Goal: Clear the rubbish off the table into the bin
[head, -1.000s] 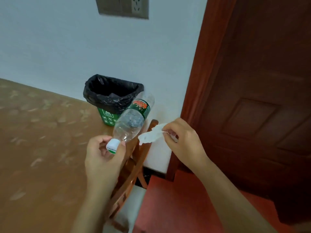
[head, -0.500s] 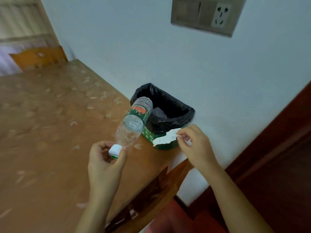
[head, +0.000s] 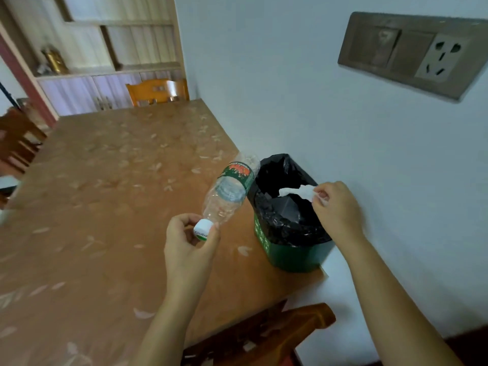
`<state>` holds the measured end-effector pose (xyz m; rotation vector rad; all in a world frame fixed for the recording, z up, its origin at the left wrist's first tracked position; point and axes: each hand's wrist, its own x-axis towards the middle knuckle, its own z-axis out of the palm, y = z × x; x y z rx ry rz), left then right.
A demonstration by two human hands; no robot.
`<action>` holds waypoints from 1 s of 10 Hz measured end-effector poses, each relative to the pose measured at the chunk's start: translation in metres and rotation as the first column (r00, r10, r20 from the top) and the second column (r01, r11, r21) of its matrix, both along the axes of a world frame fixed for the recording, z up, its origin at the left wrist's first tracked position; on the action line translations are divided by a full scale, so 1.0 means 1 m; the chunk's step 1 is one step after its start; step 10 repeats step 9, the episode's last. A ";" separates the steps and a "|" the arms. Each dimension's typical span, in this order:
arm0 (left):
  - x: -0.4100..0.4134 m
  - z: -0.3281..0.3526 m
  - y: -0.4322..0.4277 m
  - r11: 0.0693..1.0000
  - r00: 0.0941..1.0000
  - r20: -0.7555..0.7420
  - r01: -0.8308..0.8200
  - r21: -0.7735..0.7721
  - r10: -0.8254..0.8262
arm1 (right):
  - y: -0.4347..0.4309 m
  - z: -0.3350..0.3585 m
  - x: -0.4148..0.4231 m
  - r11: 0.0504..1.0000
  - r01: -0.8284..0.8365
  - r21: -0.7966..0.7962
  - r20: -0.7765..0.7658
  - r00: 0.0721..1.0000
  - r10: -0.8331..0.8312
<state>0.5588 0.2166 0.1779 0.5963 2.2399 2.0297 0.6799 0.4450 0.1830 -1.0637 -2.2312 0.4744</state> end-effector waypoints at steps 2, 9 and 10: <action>0.004 0.006 0.031 0.997 0.997 -0.041 0.061 -0.051 -0.063 | -0.004 -0.012 0.012 0.995 -0.064 -0.078 -0.034 0.997 0.062; 0.028 -0.010 0.125 0.778 0.811 -0.249 0.349 -0.523 -0.530 | -0.026 -0.013 0.054 0.995 -0.055 -0.083 -0.154 0.987 0.042; 0.028 -0.010 0.125 0.778 0.811 -0.249 0.349 -0.523 -0.530 | -0.026 -0.013 0.054 0.995 -0.055 -0.083 -0.154 0.987 0.042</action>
